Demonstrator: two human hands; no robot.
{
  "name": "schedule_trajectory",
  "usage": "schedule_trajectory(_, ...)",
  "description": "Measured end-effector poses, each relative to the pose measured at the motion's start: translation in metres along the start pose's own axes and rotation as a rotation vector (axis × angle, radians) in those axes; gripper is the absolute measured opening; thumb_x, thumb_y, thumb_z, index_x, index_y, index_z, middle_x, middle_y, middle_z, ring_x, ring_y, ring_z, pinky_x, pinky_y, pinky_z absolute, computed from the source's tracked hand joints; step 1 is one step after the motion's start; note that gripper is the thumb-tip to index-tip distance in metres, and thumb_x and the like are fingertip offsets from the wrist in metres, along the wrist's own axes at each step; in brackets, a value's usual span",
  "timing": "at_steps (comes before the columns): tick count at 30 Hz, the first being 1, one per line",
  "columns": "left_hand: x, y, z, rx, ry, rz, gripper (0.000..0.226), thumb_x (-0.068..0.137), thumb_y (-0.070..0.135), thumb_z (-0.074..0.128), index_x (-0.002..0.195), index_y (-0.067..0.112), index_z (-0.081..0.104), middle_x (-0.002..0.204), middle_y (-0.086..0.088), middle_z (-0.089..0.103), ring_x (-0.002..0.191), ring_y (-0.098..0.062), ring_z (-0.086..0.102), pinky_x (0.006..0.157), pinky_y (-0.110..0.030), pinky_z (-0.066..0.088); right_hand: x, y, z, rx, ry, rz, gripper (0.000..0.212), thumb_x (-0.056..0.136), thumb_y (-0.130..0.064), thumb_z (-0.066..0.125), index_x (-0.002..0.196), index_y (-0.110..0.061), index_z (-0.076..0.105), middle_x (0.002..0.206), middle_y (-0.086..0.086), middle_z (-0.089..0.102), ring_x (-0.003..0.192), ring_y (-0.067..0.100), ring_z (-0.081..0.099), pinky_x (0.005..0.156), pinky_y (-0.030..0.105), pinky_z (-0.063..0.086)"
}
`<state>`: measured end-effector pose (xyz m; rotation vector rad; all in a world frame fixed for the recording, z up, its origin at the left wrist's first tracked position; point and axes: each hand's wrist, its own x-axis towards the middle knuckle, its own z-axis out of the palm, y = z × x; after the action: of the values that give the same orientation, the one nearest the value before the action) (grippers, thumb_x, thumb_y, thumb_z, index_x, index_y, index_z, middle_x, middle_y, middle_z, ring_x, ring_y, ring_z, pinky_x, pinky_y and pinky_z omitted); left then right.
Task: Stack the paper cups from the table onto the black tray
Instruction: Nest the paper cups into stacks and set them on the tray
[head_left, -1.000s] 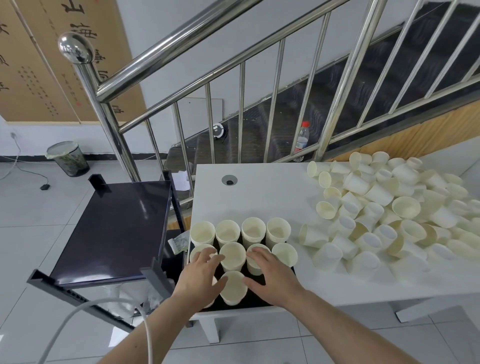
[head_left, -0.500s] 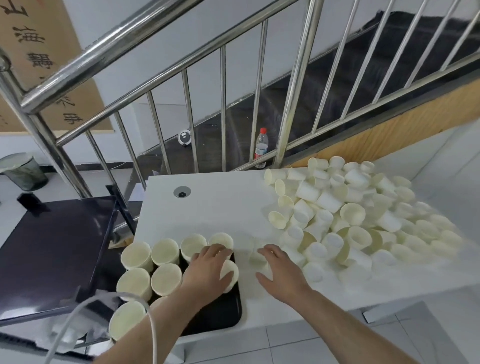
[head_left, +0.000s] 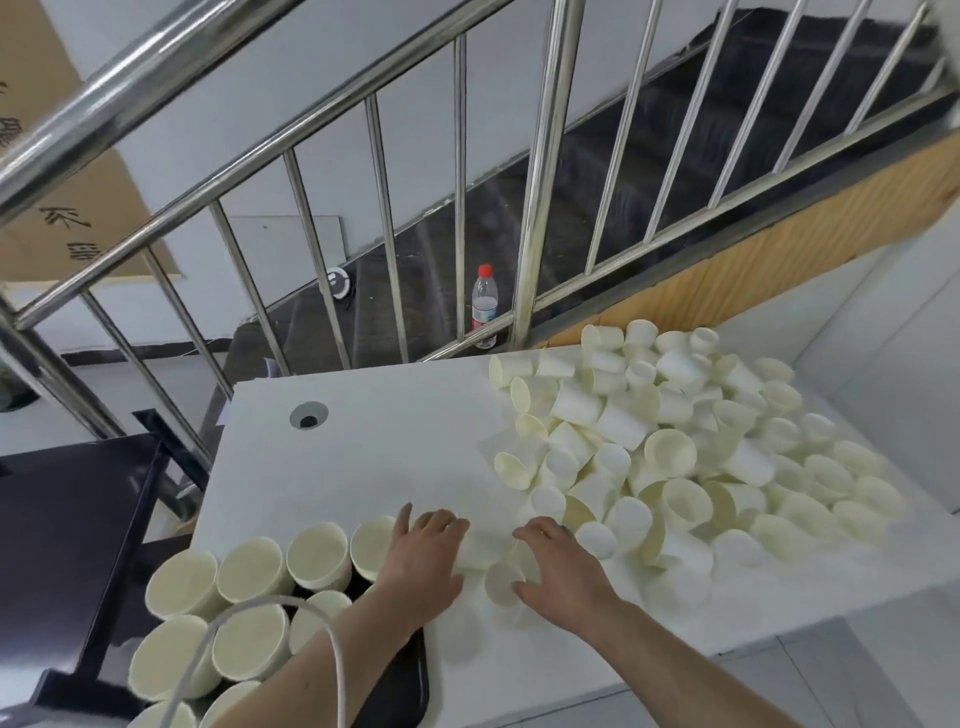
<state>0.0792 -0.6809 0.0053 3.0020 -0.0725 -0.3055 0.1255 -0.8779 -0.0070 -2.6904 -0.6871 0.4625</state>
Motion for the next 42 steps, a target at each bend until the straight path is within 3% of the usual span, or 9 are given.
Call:
schedule_trajectory(9, 0.06, -0.014, 0.023, 0.154, -0.113, 0.058, 0.068, 0.083, 0.027, 0.06, 0.142, 0.015, 0.029, 0.14, -0.004, 0.036, 0.138, -0.022, 0.027, 0.116, -0.052, -0.012, 0.024, 0.002, -0.01, -0.007, 0.014, 0.04, 0.055, 0.092, -0.038, 0.055, 0.142, -0.023, 0.041, 0.141, -0.011, 0.036, 0.129, 0.011, 0.038, 0.096, 0.028, 0.045)
schedule_trajectory(18, 0.078, -0.014, 0.028, 0.126, -0.176, 0.048, 0.052, 0.081, 0.013, 0.051, 0.132, 0.014, 0.038, 0.126, -0.003, 0.046, 0.125, -0.022, 0.043, 0.113, -0.058, -0.011, 0.052, 0.003, -0.016, -0.003, -0.03, 0.006, 0.051, 0.093, -0.034, 0.054, 0.142, -0.023, 0.041, 0.143, -0.011, 0.036, 0.131, 0.01, 0.037, 0.101, 0.027, 0.04)
schedule_trajectory(21, 0.078, -0.02, 0.019, 0.021, -0.179, 0.03, 0.057, 0.079, 0.024, 0.056, 0.133, 0.019, 0.038, 0.126, 0.002, 0.046, 0.122, -0.019, 0.046, 0.117, -0.051, -0.005, 0.062, 0.003, -0.018, -0.015, -0.08, -0.037, 0.058, 0.092, -0.03, 0.057, 0.145, -0.023, 0.037, 0.145, -0.01, 0.034, 0.132, 0.012, 0.035, 0.103, 0.029, 0.04)
schedule_trajectory(23, 0.08, -0.025, 0.012, -0.146, -0.125, 0.008, 0.064, 0.077, 0.032, 0.061, 0.136, 0.023, 0.037, 0.128, 0.007, 0.044, 0.12, -0.014, 0.047, 0.117, -0.036, 0.014, 0.07, 0.003, -0.019, -0.017, -0.094, -0.061, 0.065, 0.09, -0.031, 0.06, 0.148, -0.024, 0.032, 0.146, -0.011, 0.032, 0.134, 0.012, 0.033, 0.104, 0.031, 0.04)
schedule_trajectory(26, 0.079, -0.028, 0.0, -0.451, -0.023, -0.002, 0.07, 0.073, 0.038, 0.067, 0.137, 0.028, 0.038, 0.129, 0.014, 0.043, 0.111, -0.008, 0.052, 0.09, -0.022, 0.043, 0.081, 0.003, -0.022, -0.024, -0.077, -0.087, 0.064, 0.088, -0.033, 0.063, 0.145, -0.026, 0.034, 0.142, -0.011, 0.038, 0.13, 0.014, 0.038, 0.101, 0.032, 0.042)
schedule_trajectory(31, 0.081, -0.029, -0.009, -0.68, 0.108, -0.017, 0.077, 0.07, 0.034, 0.075, 0.137, 0.026, 0.038, 0.126, 0.013, 0.042, 0.112, -0.004, 0.049, 0.092, -0.015, 0.04, 0.095, -0.001, -0.022, 0.08, -0.052, -0.091, 0.058, 0.088, -0.041, 0.064, 0.14, -0.028, 0.041, 0.136, -0.015, 0.048, 0.122, 0.008, 0.046, 0.096, 0.025, 0.041)
schedule_trajectory(34, 0.083, -0.034, -0.008, -0.575, 0.13, -0.043, 0.073, 0.073, 0.035, 0.073, 0.138, 0.023, 0.04, 0.129, 0.009, 0.041, 0.117, -0.009, 0.047, 0.093, -0.017, 0.04, 0.097, -0.005, -0.021, 0.132, -0.084, -0.089, 0.06, 0.088, -0.041, 0.064, 0.142, -0.028, 0.041, 0.14, -0.014, 0.045, 0.124, 0.006, 0.046, 0.098, 0.024, 0.041)
schedule_trajectory(38, 0.084, -0.039, -0.003, -0.301, 0.021, -0.115, 0.072, 0.078, 0.035, 0.066, 0.141, 0.026, 0.032, 0.135, 0.005, 0.035, 0.124, -0.016, 0.042, 0.092, -0.026, 0.044, 0.088, -0.003, -0.023, 0.052, -0.172, -0.166, 0.058, 0.088, -0.046, 0.062, 0.14, -0.026, 0.046, 0.137, -0.01, 0.048, 0.122, 0.011, 0.049, 0.098, 0.027, 0.042)
schedule_trajectory(42, 0.084, -0.04, 0.01, -0.176, -0.061, -0.153, 0.073, 0.079, 0.033, 0.064, 0.143, 0.027, 0.029, 0.137, 0.003, 0.033, 0.125, -0.017, 0.042, 0.098, -0.029, 0.039, 0.075, -0.001, -0.022, -0.053, -0.317, -0.277, 0.065, 0.084, -0.054, 0.063, 0.139, -0.025, 0.046, 0.139, -0.006, 0.046, 0.129, 0.012, 0.04, 0.104, 0.033, 0.037)
